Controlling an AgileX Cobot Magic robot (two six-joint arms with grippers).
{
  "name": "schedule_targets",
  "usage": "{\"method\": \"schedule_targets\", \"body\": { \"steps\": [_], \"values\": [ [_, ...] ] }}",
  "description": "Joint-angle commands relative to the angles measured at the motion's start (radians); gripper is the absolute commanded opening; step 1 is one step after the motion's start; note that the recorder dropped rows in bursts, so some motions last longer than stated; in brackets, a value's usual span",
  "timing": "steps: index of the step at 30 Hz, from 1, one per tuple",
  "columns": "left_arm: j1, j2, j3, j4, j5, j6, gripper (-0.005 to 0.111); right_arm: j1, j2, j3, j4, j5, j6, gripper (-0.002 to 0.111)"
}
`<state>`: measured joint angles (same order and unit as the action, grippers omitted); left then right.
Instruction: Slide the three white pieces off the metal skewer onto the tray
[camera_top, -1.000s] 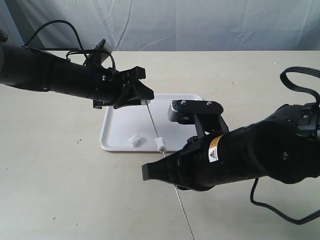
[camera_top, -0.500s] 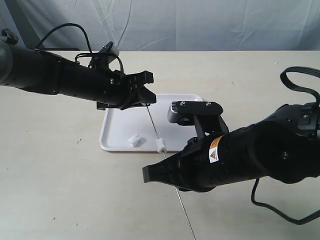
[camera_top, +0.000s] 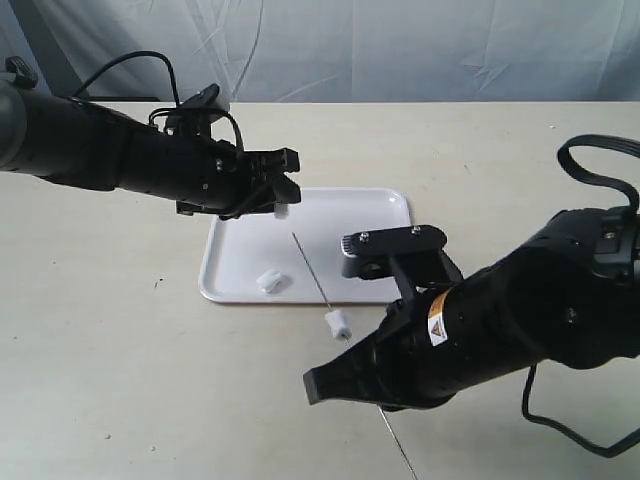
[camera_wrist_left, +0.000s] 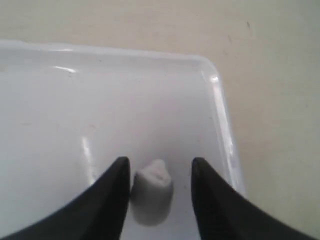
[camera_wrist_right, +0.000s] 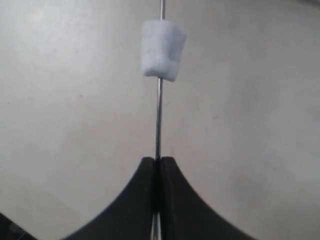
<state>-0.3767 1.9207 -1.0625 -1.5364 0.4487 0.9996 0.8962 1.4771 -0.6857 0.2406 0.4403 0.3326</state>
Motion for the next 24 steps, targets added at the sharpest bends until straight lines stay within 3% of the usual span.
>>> {"method": "schedule_targets", "body": {
  "steps": [1,7,13,24],
  "values": [
    [-0.002,-0.001,-0.002,0.027,0.098,-0.083,0.049,-0.001,0.004,0.002,-0.118,-0.116,0.069,-0.001],
    [-0.002,-0.001,-0.002,0.065,0.192,-0.082,0.048,-0.005,0.137,0.0,-0.327,-0.295,0.334,-0.001],
    [0.0,-0.001,-0.002,0.079,0.253,-0.082,0.048,-0.071,0.208,-0.087,-0.318,-0.413,0.334,-0.001],
    [0.0,-0.001,-0.002,0.028,0.311,-0.082,0.046,-0.071,0.244,-0.168,-0.324,-0.387,0.33,-0.001]
  ]
}}
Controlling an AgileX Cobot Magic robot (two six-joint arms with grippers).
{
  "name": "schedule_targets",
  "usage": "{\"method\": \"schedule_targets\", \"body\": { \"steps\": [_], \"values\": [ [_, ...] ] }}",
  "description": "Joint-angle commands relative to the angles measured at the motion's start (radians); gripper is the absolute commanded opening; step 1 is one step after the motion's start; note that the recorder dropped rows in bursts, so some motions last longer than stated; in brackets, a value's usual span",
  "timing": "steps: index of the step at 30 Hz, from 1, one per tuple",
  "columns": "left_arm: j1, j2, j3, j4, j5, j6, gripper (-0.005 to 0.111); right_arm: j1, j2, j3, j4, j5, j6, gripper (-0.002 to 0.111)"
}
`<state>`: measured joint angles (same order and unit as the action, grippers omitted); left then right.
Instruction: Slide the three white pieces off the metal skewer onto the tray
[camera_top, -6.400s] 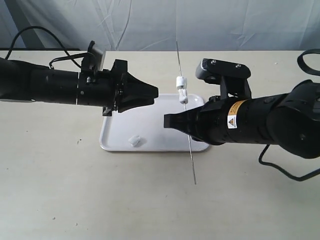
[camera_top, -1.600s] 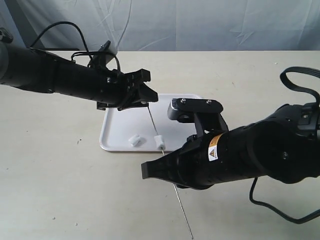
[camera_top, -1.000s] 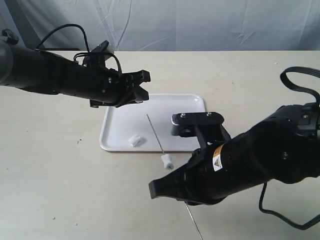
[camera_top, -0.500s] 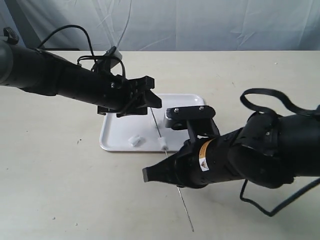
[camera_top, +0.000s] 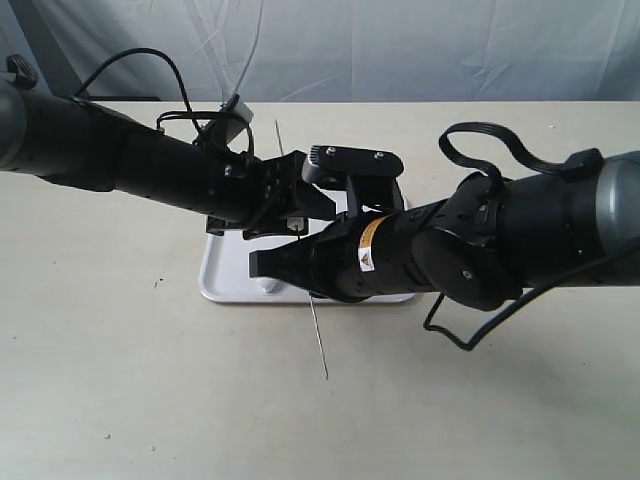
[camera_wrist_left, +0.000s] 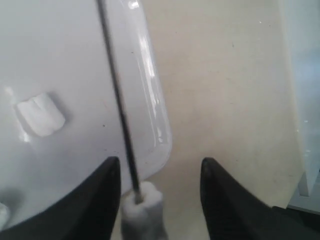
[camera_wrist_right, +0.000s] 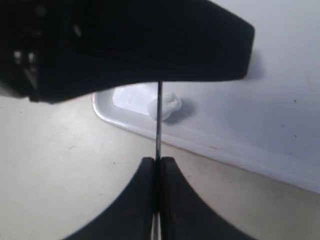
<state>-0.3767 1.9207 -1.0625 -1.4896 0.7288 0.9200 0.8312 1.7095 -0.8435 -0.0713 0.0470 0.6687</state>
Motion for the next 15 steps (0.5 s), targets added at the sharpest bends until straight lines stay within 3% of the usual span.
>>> {"method": "schedule_targets", "body": {
  "steps": [1,7,15],
  "values": [
    [0.0,-0.001,-0.002,-0.014,0.031,-0.002,0.045,-0.006,0.011,-0.011,-0.012,0.006,-0.006,-0.001],
    [0.0,-0.001,-0.002,0.004,0.056,-0.002,0.028,-0.006,0.011,-0.011,-0.027,0.008,-0.006,-0.001],
    [0.0,-0.001,-0.002,0.004,0.075,0.0,0.028,-0.039,0.011,-0.011,-0.033,0.048,-0.002,-0.001]
  ]
}}
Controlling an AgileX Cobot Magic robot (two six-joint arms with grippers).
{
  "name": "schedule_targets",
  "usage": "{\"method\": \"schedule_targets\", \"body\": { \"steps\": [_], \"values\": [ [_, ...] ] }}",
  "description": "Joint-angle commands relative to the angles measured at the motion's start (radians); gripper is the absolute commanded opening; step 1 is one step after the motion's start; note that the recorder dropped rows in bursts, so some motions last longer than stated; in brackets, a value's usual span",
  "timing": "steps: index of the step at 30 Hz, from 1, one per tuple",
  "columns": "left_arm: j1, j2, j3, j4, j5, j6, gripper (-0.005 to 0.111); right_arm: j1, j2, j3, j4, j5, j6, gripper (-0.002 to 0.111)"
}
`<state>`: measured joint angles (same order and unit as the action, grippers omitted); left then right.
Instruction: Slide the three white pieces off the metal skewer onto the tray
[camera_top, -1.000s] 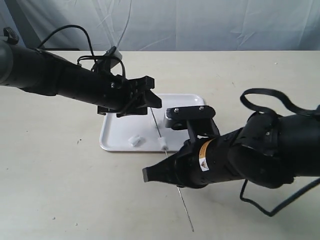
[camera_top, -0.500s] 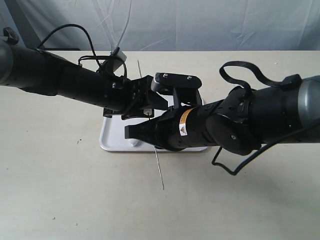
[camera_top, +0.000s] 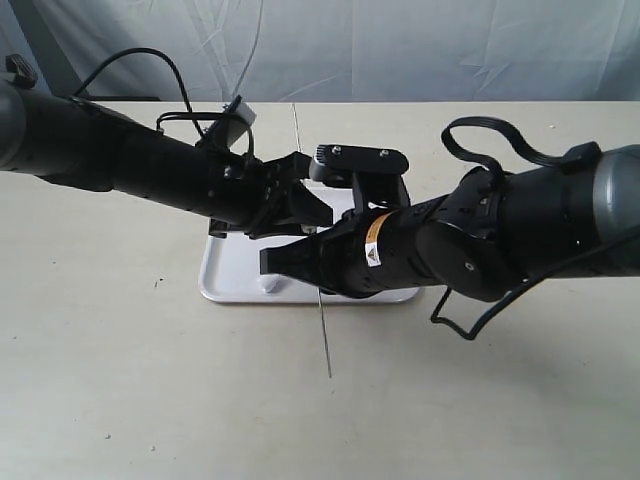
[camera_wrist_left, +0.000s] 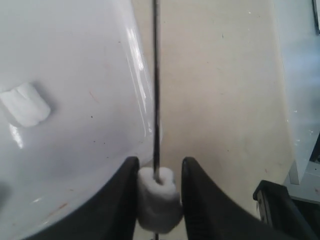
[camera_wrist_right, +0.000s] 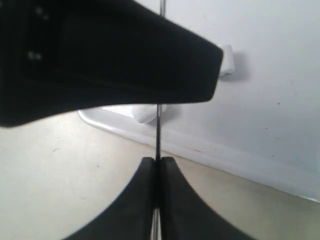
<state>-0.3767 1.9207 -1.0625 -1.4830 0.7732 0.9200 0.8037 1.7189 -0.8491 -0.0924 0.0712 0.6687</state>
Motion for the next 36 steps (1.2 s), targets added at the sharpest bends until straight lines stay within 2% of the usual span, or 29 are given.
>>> {"method": "schedule_targets", "body": {
  "steps": [1,7,23,27,36],
  "values": [
    [0.0,-0.001,-0.002,-0.003,0.031,0.0,0.028,-0.012,0.002,-0.005,-0.012,0.024,-0.002,-0.001],
    [0.0,-0.001,-0.002,-0.005,0.037,0.002,0.028,-0.012,0.002,-0.005,-0.008,-0.026,-0.002,-0.001],
    [0.0,-0.001,-0.002,0.002,0.038,0.002,0.028,-0.012,0.002,-0.005,-0.008,-0.024,0.0,-0.001],
    [0.0,-0.001,-0.002,0.002,0.038,0.016,0.024,-0.012,0.002,-0.007,-0.008,-0.047,0.0,-0.001],
    [0.0,-0.001,-0.002,0.011,0.038,0.023,0.024,-0.012,0.002,-0.007,-0.008,-0.05,0.0,-0.001]
  ]
}}
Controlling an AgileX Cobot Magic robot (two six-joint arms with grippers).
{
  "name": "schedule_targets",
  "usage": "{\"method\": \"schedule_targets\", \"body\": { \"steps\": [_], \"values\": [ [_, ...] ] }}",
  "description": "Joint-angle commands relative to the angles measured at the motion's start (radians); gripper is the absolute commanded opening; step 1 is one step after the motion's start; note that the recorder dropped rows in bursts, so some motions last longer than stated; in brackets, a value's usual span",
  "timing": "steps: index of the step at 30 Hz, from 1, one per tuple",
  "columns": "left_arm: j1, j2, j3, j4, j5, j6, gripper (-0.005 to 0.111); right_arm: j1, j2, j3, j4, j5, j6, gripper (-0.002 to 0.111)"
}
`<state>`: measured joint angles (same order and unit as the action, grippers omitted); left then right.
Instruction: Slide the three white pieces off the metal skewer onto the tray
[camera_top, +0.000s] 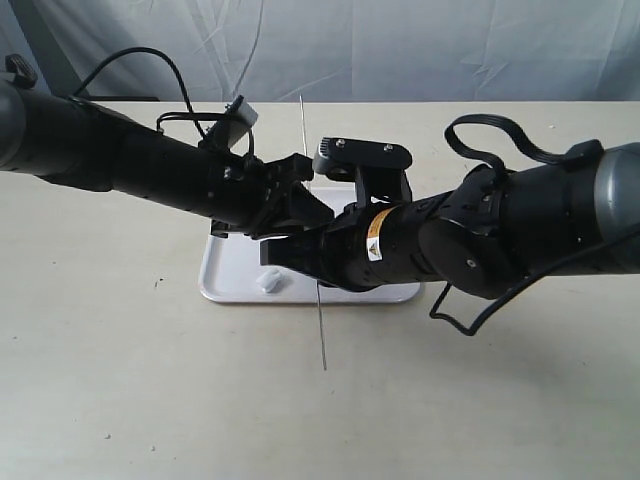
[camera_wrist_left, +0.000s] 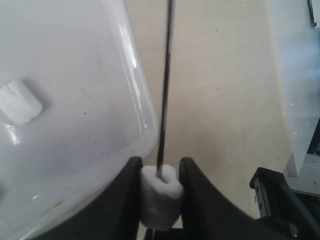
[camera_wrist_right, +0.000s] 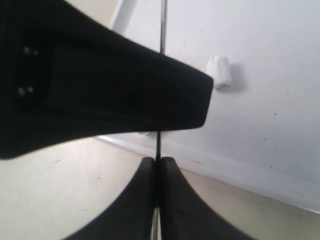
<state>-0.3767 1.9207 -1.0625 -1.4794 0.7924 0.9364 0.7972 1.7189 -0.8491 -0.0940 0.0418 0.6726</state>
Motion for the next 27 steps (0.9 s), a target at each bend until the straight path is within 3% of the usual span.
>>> {"method": "schedule_targets", "body": {
  "steps": [1,27],
  "values": [
    [0.0,-0.001,-0.002,0.007,0.019,0.006,0.024,-0.005,0.002,-0.007,-0.006,-0.021,-0.003,-0.001],
    [0.0,-0.001,-0.002,-0.011,-0.048,0.027,0.023,0.008,0.002,-0.007,-0.006,0.048,-0.003,-0.001]
  ]
}}
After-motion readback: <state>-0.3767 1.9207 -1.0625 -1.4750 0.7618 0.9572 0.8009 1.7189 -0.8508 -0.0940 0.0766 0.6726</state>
